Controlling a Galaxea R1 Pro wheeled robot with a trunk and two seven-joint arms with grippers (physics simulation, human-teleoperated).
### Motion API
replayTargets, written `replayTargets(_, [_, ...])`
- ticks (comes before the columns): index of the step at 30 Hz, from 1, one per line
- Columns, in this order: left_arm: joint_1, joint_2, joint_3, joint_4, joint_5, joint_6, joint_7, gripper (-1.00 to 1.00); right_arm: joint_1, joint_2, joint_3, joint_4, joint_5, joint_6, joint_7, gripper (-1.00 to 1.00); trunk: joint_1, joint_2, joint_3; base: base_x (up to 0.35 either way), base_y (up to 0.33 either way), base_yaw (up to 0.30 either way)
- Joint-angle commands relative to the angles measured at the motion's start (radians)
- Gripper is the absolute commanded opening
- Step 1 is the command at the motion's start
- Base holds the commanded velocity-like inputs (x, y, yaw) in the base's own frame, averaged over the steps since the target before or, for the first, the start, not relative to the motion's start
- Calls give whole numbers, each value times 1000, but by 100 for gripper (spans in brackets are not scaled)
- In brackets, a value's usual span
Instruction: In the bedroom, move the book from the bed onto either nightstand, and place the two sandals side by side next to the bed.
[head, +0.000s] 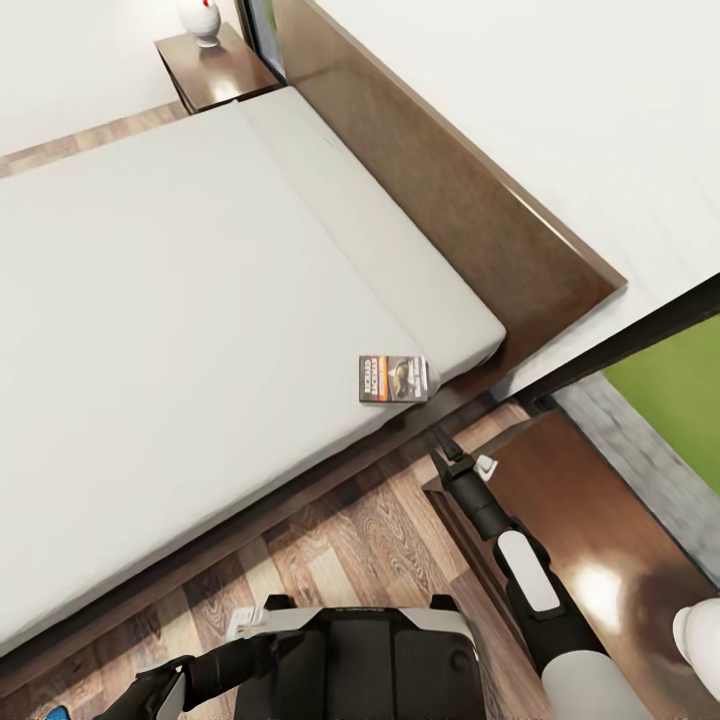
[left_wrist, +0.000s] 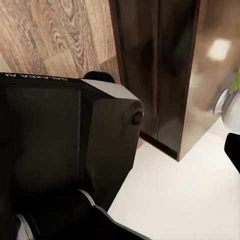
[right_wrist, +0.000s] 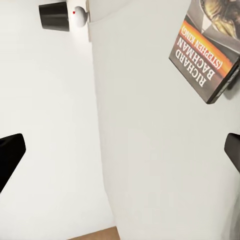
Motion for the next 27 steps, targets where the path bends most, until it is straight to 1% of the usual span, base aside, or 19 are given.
replayTargets(1, [-1, -1, 8, -1, -5, 11, -7, 100, 0, 1, -2, -7, -7, 9, 1, 100, 0, -2, -3, 0, 0, 0])
replayTargets(4, [-1, 0, 8, -2, -5, 11, -9, 100, 0, 1, -2, -16, -7, 9, 1, 100, 0, -2, -7, 0, 0, 0])
replayTargets(6, [-1, 1, 7, -5, -5, 11, -24, 100, 0, 1, -2, -19, -7, 9, 1, 100, 0, -2, -10, 0, 0, 0])
replayTargets(7, [-1, 2, 6, -8, -4, 12, -42, 100, 0, 1, -2, -20, -7, 9, 1, 100, 0, -2, -12, 0, 0, 0])
replayTargets(9, [-1, 4, 6, -24, -3, 15, -100, 100, 0, 1, -2, -20, -7, 9, 1, 100, 0, -2, -15, 0, 0, 0])
replayTargets(10, [-1, 4, 6, -32, -3, 16, -117, 100, 0, 1, -2, -20, -7, 9, 1, 100, 0, -2, -17, 0, 0, 0])
replayTargets(12, [-2, 5, 6, -71, -2, 20, -183, 100, 0, 1, -2, -21, -7, 9, 1, 100, 0, -2, -20, 0, 0, 0])
replayTargets(13, [-2, 6, 6, -80, -2, 22, -200, 100, 0, 1, -2, -21, -7, 9, 1, 100, 0, -2, -21, 0, 0, 0])
replayTargets(15, [-2, 8, 8, -109, -1, 41, -284, 100, 0, 1, -2, -21, -7, 9, 1, 100, 0, -2, -24, 0, 0, 0])
replayTargets(17, [-2, 10, 10, -117, 0, 52, -328, 100, 0, 1, -2, -21, -7, 9, 1, 100, 0, -2, -28, 0, 0, 0])
replayTargets(18, [-2, 19, 13, -124, 0, 62, -384, 100, 0, 1, -2, -21, -7, 9, 1, 100, 0, -2, -29, 0, 0, 0])
replayTargets(19, [-2, 26, 14, -126, 1, 66, -410, 100, 0, 1, -2, -21, -7, 9, 1, 100, 0, -2, -31, 0, 0, 0])
replayTargets(25, [-2, 72, 15, -129, 13, 73, -497, 100, 0, 1, -2, -21, -7, 9, 1, 100, 0, -2, -40, 0, 0, 0])
replayTargets(27, [-2, 79, 14, -129, 17, 72, -506, 100, 0, 1, -2, -21, -7, 9, 1, 100, 0, -2, -43, 0, 0, 0])
